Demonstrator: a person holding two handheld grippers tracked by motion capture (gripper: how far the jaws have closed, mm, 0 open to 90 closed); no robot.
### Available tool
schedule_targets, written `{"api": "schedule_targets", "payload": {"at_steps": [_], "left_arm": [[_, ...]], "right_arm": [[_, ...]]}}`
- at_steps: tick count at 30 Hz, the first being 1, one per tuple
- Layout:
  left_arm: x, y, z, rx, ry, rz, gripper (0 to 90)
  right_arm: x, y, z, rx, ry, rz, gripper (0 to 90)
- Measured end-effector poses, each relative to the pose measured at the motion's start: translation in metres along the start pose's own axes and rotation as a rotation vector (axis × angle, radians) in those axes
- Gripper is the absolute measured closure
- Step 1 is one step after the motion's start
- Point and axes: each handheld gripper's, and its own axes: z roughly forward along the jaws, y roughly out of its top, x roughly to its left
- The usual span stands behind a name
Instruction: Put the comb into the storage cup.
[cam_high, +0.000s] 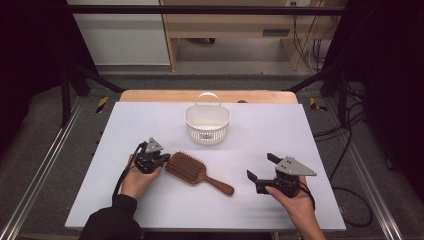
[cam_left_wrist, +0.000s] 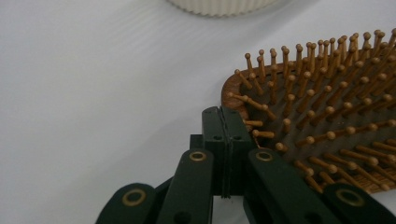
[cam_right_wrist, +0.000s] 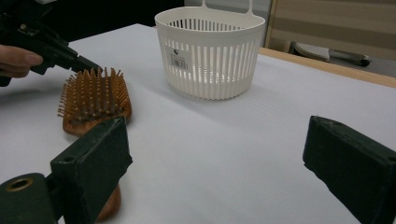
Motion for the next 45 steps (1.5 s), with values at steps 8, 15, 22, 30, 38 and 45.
{"api": "schedule_targets", "payload": {"at_steps": [8, 15, 22, 30, 38, 45], "left_arm": [[-0.030, 0.007, 0.006, -0.018, -0.050, 0.027, 89.7], [-0.048, 0.014, 0.013, -0.019, -0.077, 0.045, 89.8], [-0.061, 0.019, 0.019, -0.024, -0.107, 0.068, 89.7], [-0.042, 0.014, -0.003, -0.094, -0.034, 0.038, 89.5], [-0.016, -0.015, -0.061, -0.255, 0.118, -0.086, 89.5], [-0.020, -0.039, -0.089, -0.343, 0.252, -0.151, 56.5]], "right_arm": [[0.000, 0.000, 0.001, 0.024, 0.006, 0.007, 8.2], [0.001, 0.002, 0.001, 0.068, 0.028, 0.016, 8.2], [0.002, 0.004, 0.002, 0.111, 0.043, 0.018, 8.3], [0.006, 0.003, 0.006, 0.174, 0.079, 0.003, 8.8], [0.015, 0.003, 0.010, 0.226, 0.101, -0.051, 7.6], [0.028, 0.006, 0.013, 0.300, 0.115, -0.096, 8.5]]}}
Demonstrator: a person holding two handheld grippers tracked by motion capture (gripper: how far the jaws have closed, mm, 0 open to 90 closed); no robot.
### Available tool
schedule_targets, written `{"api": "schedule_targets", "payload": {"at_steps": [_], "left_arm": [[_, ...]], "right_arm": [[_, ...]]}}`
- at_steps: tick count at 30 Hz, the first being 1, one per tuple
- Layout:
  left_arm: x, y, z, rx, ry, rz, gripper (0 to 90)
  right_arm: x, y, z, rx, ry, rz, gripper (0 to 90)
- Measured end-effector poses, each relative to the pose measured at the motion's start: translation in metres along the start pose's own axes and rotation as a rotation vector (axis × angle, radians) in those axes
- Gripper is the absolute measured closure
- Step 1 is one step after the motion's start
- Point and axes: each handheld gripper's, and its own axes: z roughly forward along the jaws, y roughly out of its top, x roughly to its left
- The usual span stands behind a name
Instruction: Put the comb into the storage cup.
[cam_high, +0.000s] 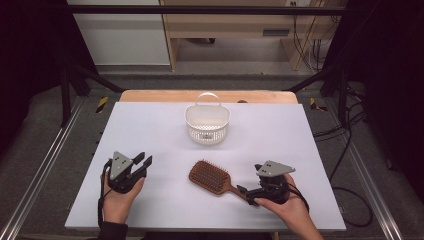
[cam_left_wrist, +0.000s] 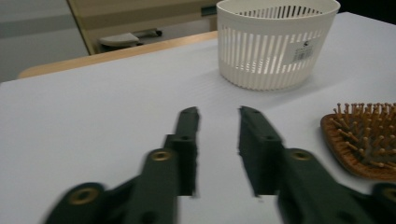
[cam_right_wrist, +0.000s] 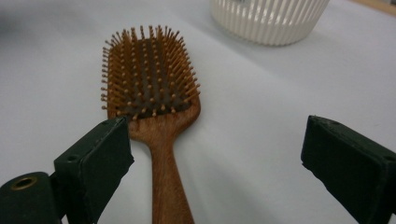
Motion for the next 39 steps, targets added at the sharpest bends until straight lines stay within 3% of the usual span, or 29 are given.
{"api": "schedule_targets", "payload": {"at_steps": [2, 3, 6, 8, 12, 16, 21, 26, 39], "left_arm": [[-0.001, -0.004, -0.002, 0.019, 0.021, 0.014, 33.8], [-0.001, -0.007, -0.004, 0.027, 0.008, 0.015, 27.1], [-0.004, -0.017, -0.009, 0.033, -0.021, 0.026, 12.3], [-0.004, -0.017, -0.011, 0.021, -0.022, 0.040, 7.6], [0.001, -0.016, -0.011, 0.007, -0.011, 0.050, 4.7], [0.008, -0.020, -0.010, 0.008, -0.021, -0.003, 4.7], [0.009, -0.020, -0.009, 0.008, -0.012, -0.002, 4.8], [0.007, -0.020, -0.009, 0.010, -0.015, 0.007, 4.8], [0.005, -0.020, -0.007, 0.017, -0.031, 0.019, 4.9]], "right_arm": [[0.003, 0.002, 0.003, 0.028, 0.010, -0.027, 8.9], [0.005, 0.003, 0.004, 0.049, 0.011, -0.039, 9.0], [0.006, 0.009, 0.010, 0.139, 0.037, -0.027, 9.5], [0.007, 0.012, 0.014, 0.190, 0.033, -0.029, 9.9], [0.009, 0.015, 0.022, 0.304, 0.046, -0.046, 11.9], [0.011, 0.020, 0.026, 0.362, 0.064, -0.057, 14.1], [0.016, 0.026, 0.032, 0.452, 0.082, -0.117, 18.3], [0.020, 0.033, 0.039, 0.469, 0.098, -0.150, 27.4], [0.023, 0.034, 0.054, 0.524, 0.133, -0.161, 51.7]]}}
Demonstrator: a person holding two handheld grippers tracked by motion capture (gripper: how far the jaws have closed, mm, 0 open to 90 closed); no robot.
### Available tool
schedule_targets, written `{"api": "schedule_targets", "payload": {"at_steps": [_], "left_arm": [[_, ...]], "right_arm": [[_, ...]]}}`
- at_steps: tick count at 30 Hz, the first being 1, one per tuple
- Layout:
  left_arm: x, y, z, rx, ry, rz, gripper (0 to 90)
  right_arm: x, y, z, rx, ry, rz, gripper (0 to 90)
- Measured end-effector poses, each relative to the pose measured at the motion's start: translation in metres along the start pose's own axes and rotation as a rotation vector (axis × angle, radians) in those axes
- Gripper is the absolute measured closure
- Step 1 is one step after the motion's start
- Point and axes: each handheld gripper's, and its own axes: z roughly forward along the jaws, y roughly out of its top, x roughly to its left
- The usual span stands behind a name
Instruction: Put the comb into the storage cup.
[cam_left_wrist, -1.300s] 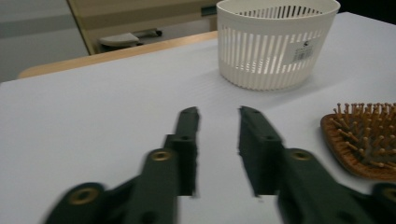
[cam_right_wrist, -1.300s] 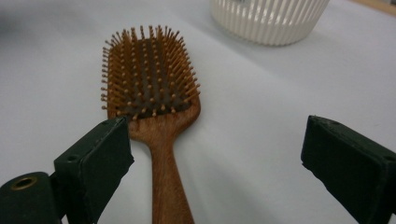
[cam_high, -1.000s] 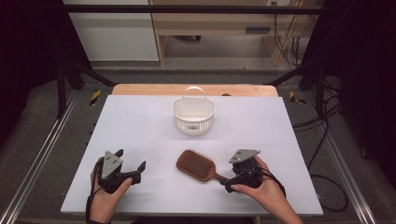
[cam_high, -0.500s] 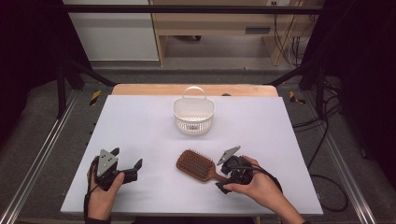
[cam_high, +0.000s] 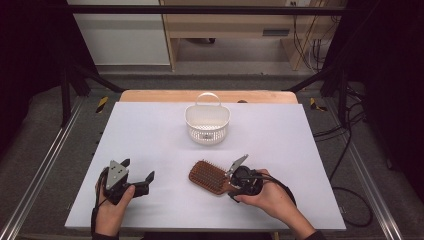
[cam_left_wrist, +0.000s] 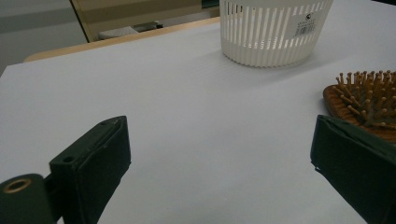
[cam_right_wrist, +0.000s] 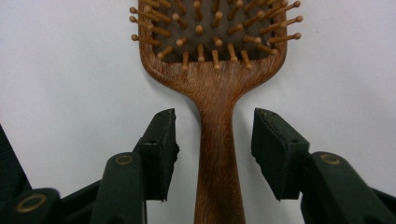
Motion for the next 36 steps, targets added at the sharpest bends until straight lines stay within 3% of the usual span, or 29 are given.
{"api": "schedule_targets", "payload": {"at_steps": [15, 21, 36], "left_arm": [[-0.0010, 0.0001, 0.0001, 0.004, -0.008, 0.004, 5.0], [-0.0014, 0.0001, 0.0002, 0.006, -0.009, 0.007, 5.1], [-0.0035, 0.0004, 0.0012, 0.010, -0.012, 0.016, 5.1]], "right_arm": [[0.0006, 0.0012, 0.0056, 0.027, 0.010, -0.018, 62.9], [0.0013, 0.0022, 0.0071, 0.045, -0.011, -0.040, 65.4], [0.0007, 0.0077, 0.0097, 0.092, 0.003, -0.023, 71.5]]}}
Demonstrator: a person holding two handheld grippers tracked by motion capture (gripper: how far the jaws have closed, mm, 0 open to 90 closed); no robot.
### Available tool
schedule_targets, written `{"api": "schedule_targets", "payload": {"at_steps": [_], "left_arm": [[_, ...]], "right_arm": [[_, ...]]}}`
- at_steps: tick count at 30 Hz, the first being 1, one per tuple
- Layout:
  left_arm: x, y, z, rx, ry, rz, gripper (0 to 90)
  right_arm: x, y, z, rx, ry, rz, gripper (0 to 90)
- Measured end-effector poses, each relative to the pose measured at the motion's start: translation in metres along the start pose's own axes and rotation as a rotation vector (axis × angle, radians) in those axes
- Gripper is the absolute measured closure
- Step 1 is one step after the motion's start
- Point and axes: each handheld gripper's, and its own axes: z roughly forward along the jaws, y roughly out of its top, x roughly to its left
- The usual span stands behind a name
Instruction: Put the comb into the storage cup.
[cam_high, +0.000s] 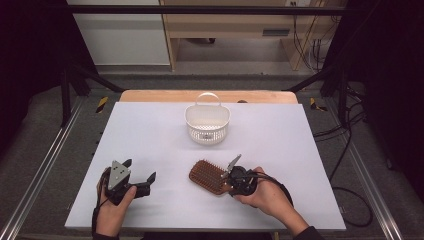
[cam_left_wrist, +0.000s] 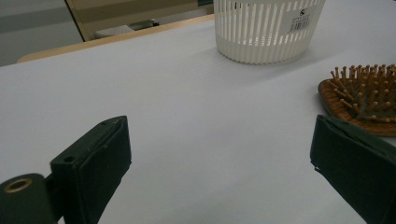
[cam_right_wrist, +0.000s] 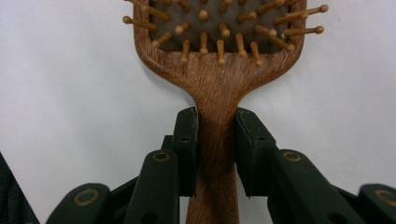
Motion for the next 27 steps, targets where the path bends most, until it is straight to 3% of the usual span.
{"api": "schedule_targets", "payload": {"at_steps": [13, 23, 27], "left_arm": [[0.000, 0.001, -0.002, -0.007, -0.004, -0.007, 5.1], [-0.003, 0.003, -0.005, -0.029, -0.012, -0.028, 5.1], [-0.006, 0.005, -0.005, -0.047, -0.042, -0.058, 5.2]], "right_arm": [[-0.003, -0.005, 0.000, -0.045, 0.014, 0.029, 72.8], [-0.003, -0.013, 0.001, -0.136, -0.018, 0.017, 72.7], [-0.002, -0.015, -0.001, -0.180, -0.025, 0.014, 72.8]]}}
